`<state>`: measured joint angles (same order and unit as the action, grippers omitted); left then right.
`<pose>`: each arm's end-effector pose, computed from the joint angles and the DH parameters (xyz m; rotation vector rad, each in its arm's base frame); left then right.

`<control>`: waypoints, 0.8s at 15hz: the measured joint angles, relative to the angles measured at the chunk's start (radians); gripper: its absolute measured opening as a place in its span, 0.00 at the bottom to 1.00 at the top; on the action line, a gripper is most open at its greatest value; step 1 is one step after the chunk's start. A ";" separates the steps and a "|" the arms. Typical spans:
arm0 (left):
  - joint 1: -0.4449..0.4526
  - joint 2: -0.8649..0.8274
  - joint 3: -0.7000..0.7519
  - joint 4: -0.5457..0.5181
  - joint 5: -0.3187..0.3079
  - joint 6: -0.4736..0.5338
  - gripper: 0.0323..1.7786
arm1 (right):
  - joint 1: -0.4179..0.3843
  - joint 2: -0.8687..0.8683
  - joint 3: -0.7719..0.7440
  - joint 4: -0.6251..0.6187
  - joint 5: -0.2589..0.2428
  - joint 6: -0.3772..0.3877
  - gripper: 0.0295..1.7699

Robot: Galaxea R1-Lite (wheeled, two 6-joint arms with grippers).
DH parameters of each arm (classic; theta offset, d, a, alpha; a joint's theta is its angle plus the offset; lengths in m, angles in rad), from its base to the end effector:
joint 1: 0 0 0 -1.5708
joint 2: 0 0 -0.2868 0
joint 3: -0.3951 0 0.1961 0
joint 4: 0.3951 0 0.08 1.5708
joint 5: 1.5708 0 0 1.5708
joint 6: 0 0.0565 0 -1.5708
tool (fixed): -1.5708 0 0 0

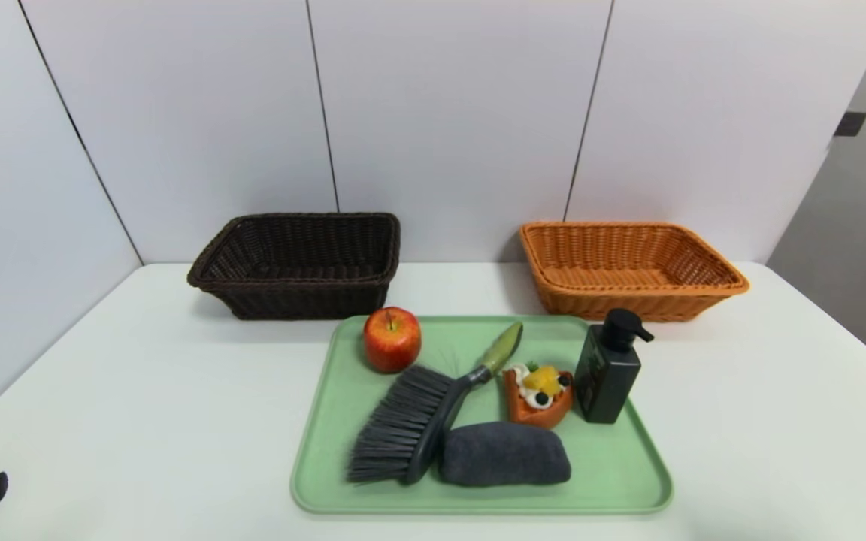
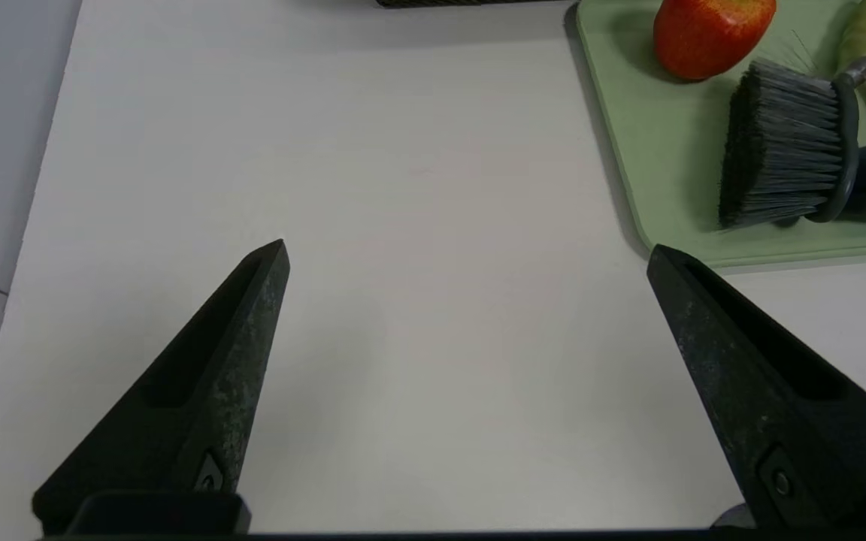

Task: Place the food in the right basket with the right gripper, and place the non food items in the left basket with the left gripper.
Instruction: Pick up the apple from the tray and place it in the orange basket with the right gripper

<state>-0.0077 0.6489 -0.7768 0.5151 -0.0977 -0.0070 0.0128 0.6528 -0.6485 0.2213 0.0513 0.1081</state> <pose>0.0675 -0.0060 0.2198 -0.0243 0.3874 -0.1027 0.0864 0.0040 0.2184 0.1119 0.2288 0.0516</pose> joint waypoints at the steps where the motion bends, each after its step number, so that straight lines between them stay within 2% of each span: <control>1: 0.000 0.045 -0.037 0.024 -0.001 0.000 0.95 | -0.002 0.037 -0.030 0.023 -0.001 0.000 0.96; 8: -0.003 0.256 -0.194 0.041 -0.005 0.003 0.95 | -0.003 0.219 -0.244 0.213 0.000 -0.008 0.96; 12: -0.007 0.316 -0.258 0.095 -0.007 0.006 0.95 | 0.001 0.305 -0.379 0.336 0.002 -0.055 0.96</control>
<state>-0.0149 0.9645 -1.0347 0.6098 -0.1043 -0.0013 0.0138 0.9579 -1.0274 0.5574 0.0532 0.0528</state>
